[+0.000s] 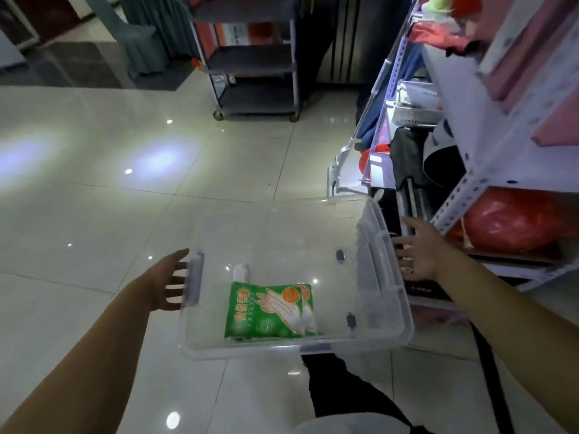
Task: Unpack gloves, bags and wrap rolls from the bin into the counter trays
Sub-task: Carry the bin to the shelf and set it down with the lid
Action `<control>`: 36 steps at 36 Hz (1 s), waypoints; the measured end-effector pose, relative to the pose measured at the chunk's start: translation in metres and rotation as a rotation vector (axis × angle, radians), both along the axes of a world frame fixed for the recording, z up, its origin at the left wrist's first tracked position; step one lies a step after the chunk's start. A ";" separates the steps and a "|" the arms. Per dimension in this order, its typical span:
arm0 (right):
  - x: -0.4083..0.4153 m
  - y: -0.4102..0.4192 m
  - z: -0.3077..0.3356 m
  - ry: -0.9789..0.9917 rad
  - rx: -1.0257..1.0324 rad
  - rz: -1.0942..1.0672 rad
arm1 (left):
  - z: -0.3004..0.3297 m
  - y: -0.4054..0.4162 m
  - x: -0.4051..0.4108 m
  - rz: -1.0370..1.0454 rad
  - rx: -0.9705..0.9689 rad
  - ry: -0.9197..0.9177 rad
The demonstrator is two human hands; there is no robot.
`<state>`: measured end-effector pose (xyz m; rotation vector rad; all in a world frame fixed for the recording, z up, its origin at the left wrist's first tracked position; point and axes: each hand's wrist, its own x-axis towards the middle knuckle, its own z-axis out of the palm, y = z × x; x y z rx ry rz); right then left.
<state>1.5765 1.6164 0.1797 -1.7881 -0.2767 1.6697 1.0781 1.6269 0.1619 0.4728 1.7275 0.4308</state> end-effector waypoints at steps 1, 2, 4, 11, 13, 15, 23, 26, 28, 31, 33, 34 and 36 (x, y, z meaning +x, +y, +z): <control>-0.002 0.025 -0.004 0.009 -0.004 -0.001 | -0.002 0.024 -0.004 0.000 -0.004 -0.005; -0.004 0.050 -0.008 0.020 -0.009 -0.001 | -0.004 0.048 -0.007 0.001 -0.009 -0.008; -0.008 0.098 -0.013 0.040 -0.016 -0.014 | -0.008 0.096 -0.012 0.012 -0.016 -0.007; -0.014 0.239 -0.020 0.029 -0.094 -0.045 | -0.013 0.252 -0.022 0.063 0.007 -0.054; -0.019 0.274 -0.021 0.013 -0.111 -0.062 | -0.014 0.292 -0.021 0.053 0.007 -0.058; -0.023 0.306 -0.023 -0.013 -0.121 -0.099 | -0.015 0.330 -0.020 0.033 0.007 -0.058; -0.032 0.414 -0.026 -0.015 -0.104 -0.280 | -0.032 0.519 -0.022 -0.187 -0.016 -0.128; -0.042 0.441 -0.022 0.013 -0.104 -0.401 | -0.039 0.595 -0.014 -0.302 -0.019 -0.142; -0.052 0.452 -0.020 0.024 -0.108 -0.501 | -0.040 0.641 -0.006 -0.381 -0.040 -0.146; -0.066 0.459 -0.018 0.011 -0.129 -0.643 | -0.038 0.705 0.014 -0.502 -0.053 -0.173; -0.073 0.466 -0.015 0.010 -0.138 -0.721 | -0.033 0.745 0.033 -0.581 -0.043 -0.170; -0.075 0.468 -0.014 0.017 -0.142 -0.755 | -0.029 0.763 0.044 -0.626 -0.038 -0.157; -0.078 0.472 -0.012 0.027 -0.146 -0.816 | -0.022 0.794 0.068 -0.709 -0.028 -0.131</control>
